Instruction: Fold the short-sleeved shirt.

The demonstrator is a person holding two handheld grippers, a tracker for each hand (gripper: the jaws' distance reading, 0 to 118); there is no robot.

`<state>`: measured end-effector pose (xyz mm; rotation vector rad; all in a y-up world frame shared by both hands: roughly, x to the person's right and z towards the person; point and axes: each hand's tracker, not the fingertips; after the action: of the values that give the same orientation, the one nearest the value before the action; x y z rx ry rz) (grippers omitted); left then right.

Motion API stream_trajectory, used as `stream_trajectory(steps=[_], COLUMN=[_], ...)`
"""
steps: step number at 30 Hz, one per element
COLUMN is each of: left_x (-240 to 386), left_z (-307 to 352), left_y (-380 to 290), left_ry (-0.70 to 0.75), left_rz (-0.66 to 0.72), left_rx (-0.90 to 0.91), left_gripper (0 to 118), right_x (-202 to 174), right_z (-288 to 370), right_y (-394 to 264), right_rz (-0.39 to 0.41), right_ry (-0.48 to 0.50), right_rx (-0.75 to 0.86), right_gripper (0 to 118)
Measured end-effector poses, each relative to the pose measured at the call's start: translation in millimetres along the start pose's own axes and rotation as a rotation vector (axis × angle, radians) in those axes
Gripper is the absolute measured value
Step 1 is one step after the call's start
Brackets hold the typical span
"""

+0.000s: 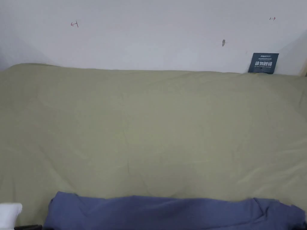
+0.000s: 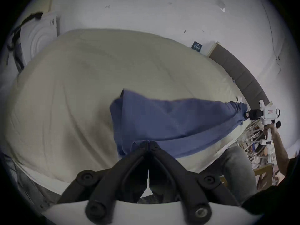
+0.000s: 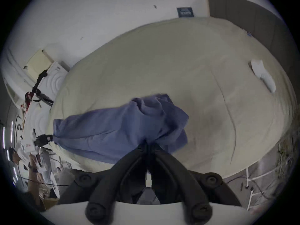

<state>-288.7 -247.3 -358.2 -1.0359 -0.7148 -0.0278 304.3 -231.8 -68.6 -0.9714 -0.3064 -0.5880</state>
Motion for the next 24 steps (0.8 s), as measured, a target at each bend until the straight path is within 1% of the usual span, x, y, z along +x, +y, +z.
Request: stream_trajectory(steps=[1, 3, 4, 6, 7, 10, 11, 12, 13, 14, 15, 17, 18, 19, 21, 22, 23, 24], left_x=[-3, -10, -12, -13, -12, -10, -5, 0, 7, 14, 27, 55, 69, 86, 121, 134, 150, 169], left_z=[-3, -7, -8, -9, -9, -1, 10, 23, 39, 52, 65, 83, 89, 93, 94, 89, 86, 81], left_y=[-7, -17, -20, -23, -23, -23, -21, -19, -13, -8, -1, 15, 23, 31, 41, 42, 43, 42], left_ry=[0.001, -0.012, -0.016, -0.031, -0.023, -0.004, 0.020, 0.042, 0.048, 0.046, 0.053, 0.107, 0.116, 0.115, 0.108, 0.120, 0.132, 0.148], left_rz=[0.001, 0.047, 0.045, 0.074, 0.080, 0.157, 0.170, 0.182, 0.159, 0.133, 0.084, 0.018, -0.013, -0.035, -0.062, -0.083, -0.092, -0.103], left_rx=[0.003, -0.004, 0.002, 0.012, 0.018, 0.025, 0.044, 0.063, 0.110, 0.143, 0.183, 0.244, 0.266, 0.281, 0.326, 0.349, 0.366, 0.382], left_gripper=[0, 0, 0, 1, 5, 27, 37, 42, 44, 47, 52, 63, 64, 64, 63, 63, 63, 63], right_x=[5, 14, 17, 19, 18, 14, 10, 3, -6, -15, -27, -55, -72, -86, -117, -130, -141, -154], right_z=[-4, -7, -9, -10, -8, 8, 20, 37, 57, 73, 91, 114, 122, 124, 123, 117, 111, 105], right_y=[-4, -9, -12, -12, -13, -13, -14, -15, -15, -16, -15, -14, -14, -13, -16, -18, -21, -27], right_rz=[-0.051, -0.080, -0.116, -0.133, -0.151, -0.203, -0.217, -0.198, -0.147, -0.116, -0.082, -0.008, 0.045, 0.079, 0.135, 0.148, 0.152, 0.161], right_ry=[-0.015, 0.010, 0.008, 0.030, 0.023, 0.042, 0.052, 0.056, 0.050, 0.042, 0.000, -0.111, -0.161, -0.190, -0.209, -0.195, -0.179, -0.163], right_rx=[-0.010, -0.002, -0.007, -0.017, -0.027, -0.024, -0.002, 0.033, 0.094, 0.141, 0.191, 0.279, 0.328, 0.351, 0.366, 0.372, 0.380, 0.392], right_gripper=[6, 6, 6, 6, 6, 10, 19, 30, 43, 64, 75, 76, 76, 76, 76, 75, 69, 62])
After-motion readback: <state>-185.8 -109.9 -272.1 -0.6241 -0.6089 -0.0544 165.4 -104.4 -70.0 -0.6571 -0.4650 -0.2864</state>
